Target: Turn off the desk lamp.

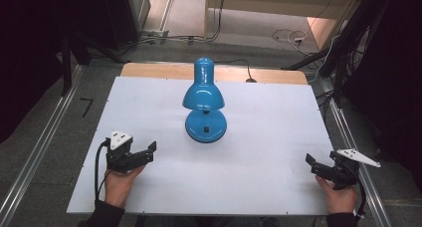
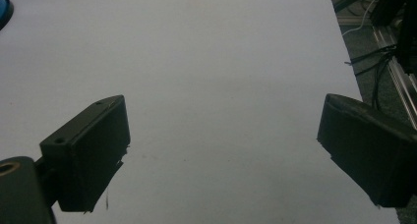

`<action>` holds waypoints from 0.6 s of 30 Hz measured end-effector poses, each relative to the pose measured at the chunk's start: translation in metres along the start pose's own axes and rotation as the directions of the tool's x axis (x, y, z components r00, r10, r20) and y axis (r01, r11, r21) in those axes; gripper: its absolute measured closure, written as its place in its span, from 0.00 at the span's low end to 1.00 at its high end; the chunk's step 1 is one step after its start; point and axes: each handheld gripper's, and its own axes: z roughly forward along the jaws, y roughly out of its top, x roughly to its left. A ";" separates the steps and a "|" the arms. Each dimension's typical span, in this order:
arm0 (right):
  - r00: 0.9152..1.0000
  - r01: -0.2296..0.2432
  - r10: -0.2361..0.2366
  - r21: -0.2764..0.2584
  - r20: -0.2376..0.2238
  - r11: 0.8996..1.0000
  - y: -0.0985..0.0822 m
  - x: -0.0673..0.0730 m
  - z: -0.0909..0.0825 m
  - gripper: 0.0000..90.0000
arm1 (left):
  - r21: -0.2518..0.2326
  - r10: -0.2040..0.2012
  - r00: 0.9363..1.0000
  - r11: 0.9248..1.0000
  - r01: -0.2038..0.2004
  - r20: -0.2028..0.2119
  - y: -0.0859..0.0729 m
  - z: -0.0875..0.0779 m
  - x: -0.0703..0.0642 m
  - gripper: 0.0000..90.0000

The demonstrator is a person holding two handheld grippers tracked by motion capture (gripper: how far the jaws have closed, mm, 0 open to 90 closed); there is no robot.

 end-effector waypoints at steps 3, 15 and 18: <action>1.000 0.001 -0.001 -0.001 0.000 1.000 0.000 0.000 0.000 0.05 | -0.006 -0.006 1.000 1.000 0.006 -0.009 -0.002 -0.005 0.003 0.18; 1.000 0.006 -0.006 0.001 0.002 1.000 0.000 0.000 0.000 0.05 | 0.005 -0.029 0.999 1.000 0.029 -0.037 -0.013 -0.021 0.018 0.16; 1.000 0.004 -0.004 0.001 0.004 1.000 0.000 0.000 0.000 0.05 | 0.003 -0.038 0.998 0.999 0.038 -0.044 -0.016 -0.027 0.022 0.16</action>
